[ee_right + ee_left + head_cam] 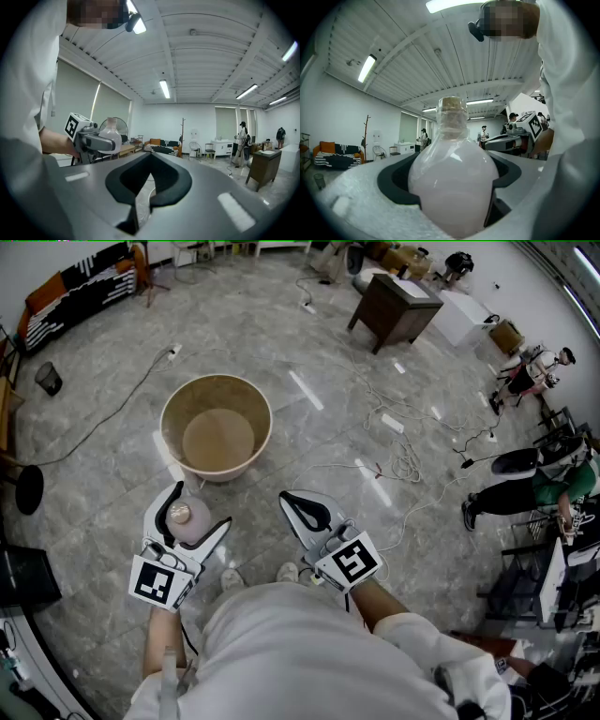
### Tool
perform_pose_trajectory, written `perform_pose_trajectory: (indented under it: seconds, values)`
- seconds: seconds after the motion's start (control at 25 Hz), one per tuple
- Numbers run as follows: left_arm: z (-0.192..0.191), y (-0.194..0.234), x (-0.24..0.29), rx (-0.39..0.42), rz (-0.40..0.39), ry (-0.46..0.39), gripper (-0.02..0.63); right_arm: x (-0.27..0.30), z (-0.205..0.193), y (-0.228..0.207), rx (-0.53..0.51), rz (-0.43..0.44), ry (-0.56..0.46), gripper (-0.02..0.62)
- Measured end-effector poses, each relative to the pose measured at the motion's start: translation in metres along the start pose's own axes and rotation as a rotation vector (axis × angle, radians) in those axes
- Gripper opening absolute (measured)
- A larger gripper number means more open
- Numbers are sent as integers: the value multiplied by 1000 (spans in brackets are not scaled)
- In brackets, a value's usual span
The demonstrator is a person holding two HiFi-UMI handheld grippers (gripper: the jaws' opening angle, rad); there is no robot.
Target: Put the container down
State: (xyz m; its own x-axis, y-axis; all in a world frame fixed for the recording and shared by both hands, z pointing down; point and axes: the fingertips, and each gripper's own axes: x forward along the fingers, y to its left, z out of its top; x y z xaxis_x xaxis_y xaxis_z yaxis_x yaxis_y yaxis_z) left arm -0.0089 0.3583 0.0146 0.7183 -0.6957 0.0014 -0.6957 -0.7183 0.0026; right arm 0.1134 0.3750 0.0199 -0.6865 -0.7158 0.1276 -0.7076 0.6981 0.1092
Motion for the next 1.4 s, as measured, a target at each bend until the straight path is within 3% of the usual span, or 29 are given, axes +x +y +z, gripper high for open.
perform_pose_trajectory:
  seconds: [0.8,1.4]
  values:
    - [-6,29,-1,3,-5,-27,428,34,5,7,-1,9,-35,0]
    - [-23,108,37,-16,-28,-22,428,101,2,-24,-2,-60,-20,0]
